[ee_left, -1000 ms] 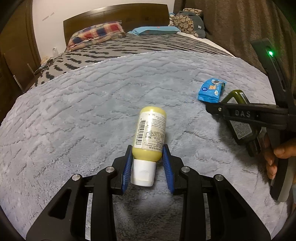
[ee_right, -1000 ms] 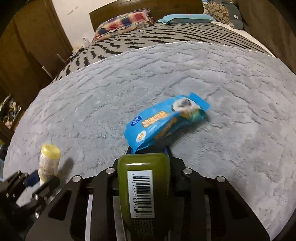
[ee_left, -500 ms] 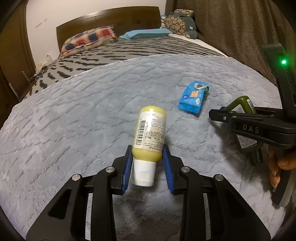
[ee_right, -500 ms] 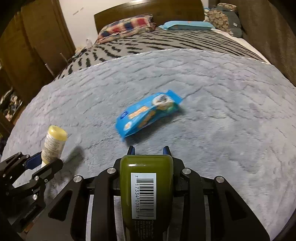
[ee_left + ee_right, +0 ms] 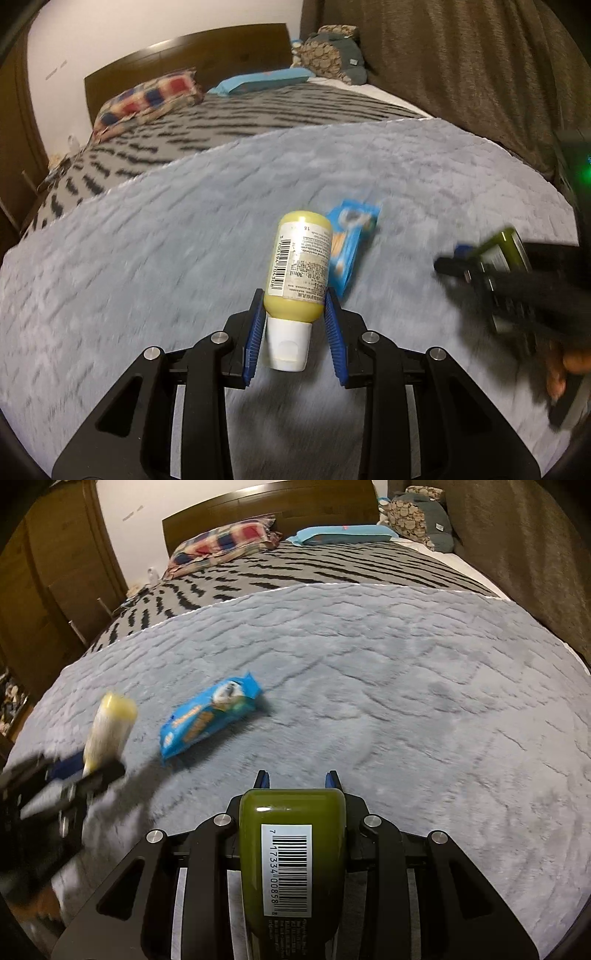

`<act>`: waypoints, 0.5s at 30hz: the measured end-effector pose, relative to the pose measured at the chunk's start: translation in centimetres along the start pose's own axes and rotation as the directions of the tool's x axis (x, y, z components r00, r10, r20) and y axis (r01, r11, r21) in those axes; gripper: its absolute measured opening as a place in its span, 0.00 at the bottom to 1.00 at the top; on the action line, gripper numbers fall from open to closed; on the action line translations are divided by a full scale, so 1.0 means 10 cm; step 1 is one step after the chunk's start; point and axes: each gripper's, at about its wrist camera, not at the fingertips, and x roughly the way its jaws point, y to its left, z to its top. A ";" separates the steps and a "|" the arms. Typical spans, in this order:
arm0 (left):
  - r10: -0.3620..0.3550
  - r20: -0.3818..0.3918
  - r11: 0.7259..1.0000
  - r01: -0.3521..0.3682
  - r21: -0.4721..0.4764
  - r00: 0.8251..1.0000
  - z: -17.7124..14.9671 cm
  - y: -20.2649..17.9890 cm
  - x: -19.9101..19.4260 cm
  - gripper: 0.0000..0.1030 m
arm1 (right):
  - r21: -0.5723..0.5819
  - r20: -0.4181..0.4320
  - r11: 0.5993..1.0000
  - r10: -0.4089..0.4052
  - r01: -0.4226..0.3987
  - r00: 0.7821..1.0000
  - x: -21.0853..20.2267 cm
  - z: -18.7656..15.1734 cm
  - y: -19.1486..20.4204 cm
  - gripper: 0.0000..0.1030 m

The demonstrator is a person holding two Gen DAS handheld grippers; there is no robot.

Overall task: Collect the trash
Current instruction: 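Hold the yellow bottle in the left tool and push it onto the blue snack packet, grasping both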

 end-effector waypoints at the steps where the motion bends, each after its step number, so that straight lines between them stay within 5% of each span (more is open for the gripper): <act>1: -0.009 -0.001 1.000 0.009 0.006 1.000 0.06 -0.03 0.06 0.29 | 0.003 -0.003 1.000 0.010 -0.010 1.000 0.00 -0.01 -0.04 0.31; 7: -0.024 -0.053 0.997 0.027 0.070 0.998 0.21 -0.21 0.36 0.31 | 0.010 -0.002 0.998 0.060 -0.060 0.998 -0.05 -0.05 -0.16 0.31; 10: -0.039 -0.066 0.995 0.045 0.089 0.997 0.22 -0.25 0.42 0.53 | -0.010 -0.003 0.997 0.072 -0.072 0.997 -0.08 -0.08 -0.18 0.31; 15: -0.035 -0.085 0.991 0.045 0.122 0.996 0.26 -0.39 0.57 0.58 | -0.008 -0.007 0.994 0.110 -0.110 0.994 -0.08 -0.11 -0.25 0.31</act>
